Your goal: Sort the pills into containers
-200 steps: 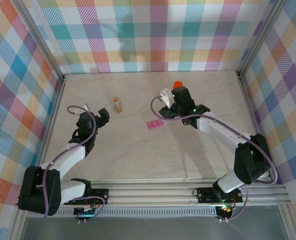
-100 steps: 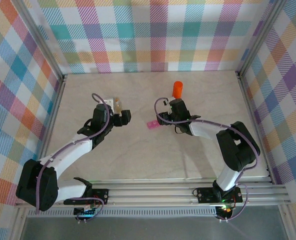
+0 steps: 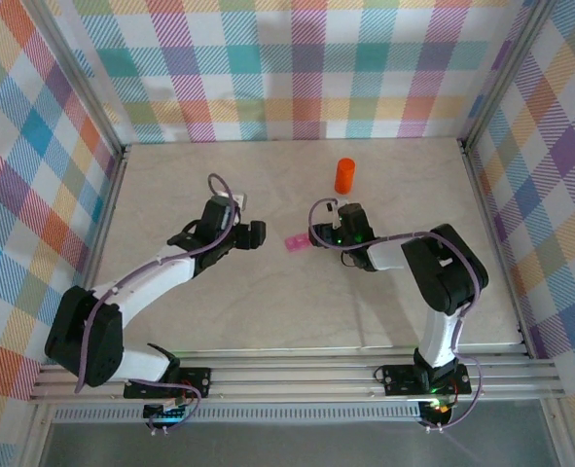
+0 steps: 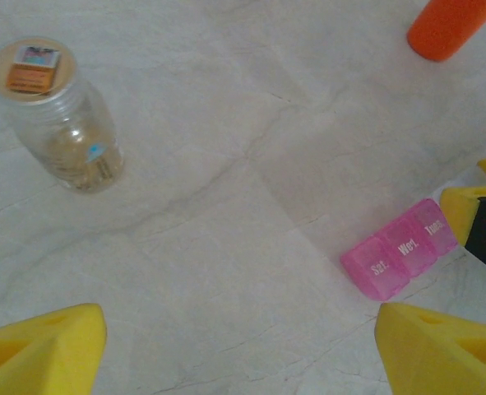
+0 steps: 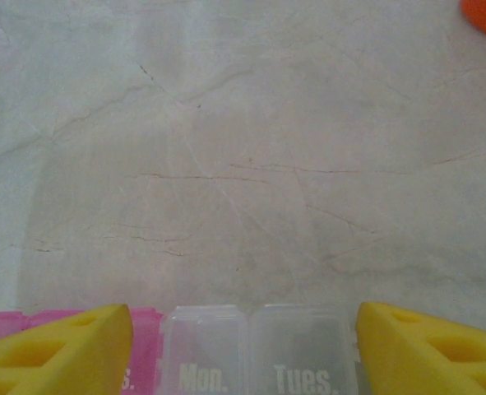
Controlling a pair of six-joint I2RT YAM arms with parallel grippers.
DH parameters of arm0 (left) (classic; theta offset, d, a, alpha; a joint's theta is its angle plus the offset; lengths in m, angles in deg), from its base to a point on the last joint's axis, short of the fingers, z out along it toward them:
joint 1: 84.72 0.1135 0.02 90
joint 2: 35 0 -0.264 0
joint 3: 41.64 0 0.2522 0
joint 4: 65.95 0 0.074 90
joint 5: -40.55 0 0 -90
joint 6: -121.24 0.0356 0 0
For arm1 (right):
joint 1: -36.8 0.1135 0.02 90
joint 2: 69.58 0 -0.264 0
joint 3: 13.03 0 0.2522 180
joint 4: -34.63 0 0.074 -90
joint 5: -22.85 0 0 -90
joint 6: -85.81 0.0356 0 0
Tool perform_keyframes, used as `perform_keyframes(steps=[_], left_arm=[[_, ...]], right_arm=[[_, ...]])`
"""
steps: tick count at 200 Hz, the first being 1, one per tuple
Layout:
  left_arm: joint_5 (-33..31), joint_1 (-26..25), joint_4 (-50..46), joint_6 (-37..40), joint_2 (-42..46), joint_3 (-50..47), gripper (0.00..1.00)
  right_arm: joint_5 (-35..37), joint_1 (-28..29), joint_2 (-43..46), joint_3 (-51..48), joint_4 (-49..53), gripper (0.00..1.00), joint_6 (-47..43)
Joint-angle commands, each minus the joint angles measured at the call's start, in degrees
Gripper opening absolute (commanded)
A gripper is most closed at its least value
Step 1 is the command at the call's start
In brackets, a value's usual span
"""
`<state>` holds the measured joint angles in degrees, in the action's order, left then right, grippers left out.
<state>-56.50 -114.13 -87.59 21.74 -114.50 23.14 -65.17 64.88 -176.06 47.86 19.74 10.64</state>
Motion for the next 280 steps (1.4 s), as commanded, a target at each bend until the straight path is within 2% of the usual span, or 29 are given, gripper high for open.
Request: perform_keyframes(steps=[1,34,73,95,113,128,166,182,210,280], left_arm=[[-0.37,-1.43,-2.92,2.79,-2.73,3.09,0.85],[3.30,-2.05,-5.85,8.53,-7.84,7.56,0.80],[9.36,-2.32,-7.01,17.68,-12.42,11.79,0.79],[13.02,-2.49,-6.18,24.85,-13.77,11.98,0.80],[17.86,-3.29,-2.28,33.88,-13.12,8.68,0.80],[16.57,-4.87,-1.46,40.96,-12.48,7.35,0.80],[14.09,-5.22,-7.57,49.26,-15.87,9.56,0.81],[12.16,-5.22,-9.35,50.40,-16.93,9.88,0.80],[12.69,-5.22,-8.63,49.16,-18.73,11.58,0.80],[12.94,-5.92,-15.90,49.63,-26.98,18.66,0.78]], right_arm=[[-3.03,-0.80,-1.59,-0.29,-5.51,0.72,1.34],[-8.41,-2.18,-3.75,-2.09,-10.32,0.69,1.74],[-12.28,-2.94,-6.17,-3.25,-11.59,0.62,0.98],[-14.25,-2.97,-6.03,-4.66,-12.88,0.61,0.64],[-14.63,-2.94,-6.28,-4.52,-11.65,0.59,0.36],[-14.81,-2.94,-7.12,-4.06,-10.31,0.59,-0.05],[-16.13,-2.91,-8.40,-5.29,-11.60,0.58,-1.97],[-15.88,-2.95,-7.82,-5.16,-9.82,0.57,-3.93],[-14.28,-3.03,-7.34,-5.69,-9.56,0.57,-4.85],[-14.79,-2.99,-7.34,-6.40,-11.08,0.59,-5.48]])
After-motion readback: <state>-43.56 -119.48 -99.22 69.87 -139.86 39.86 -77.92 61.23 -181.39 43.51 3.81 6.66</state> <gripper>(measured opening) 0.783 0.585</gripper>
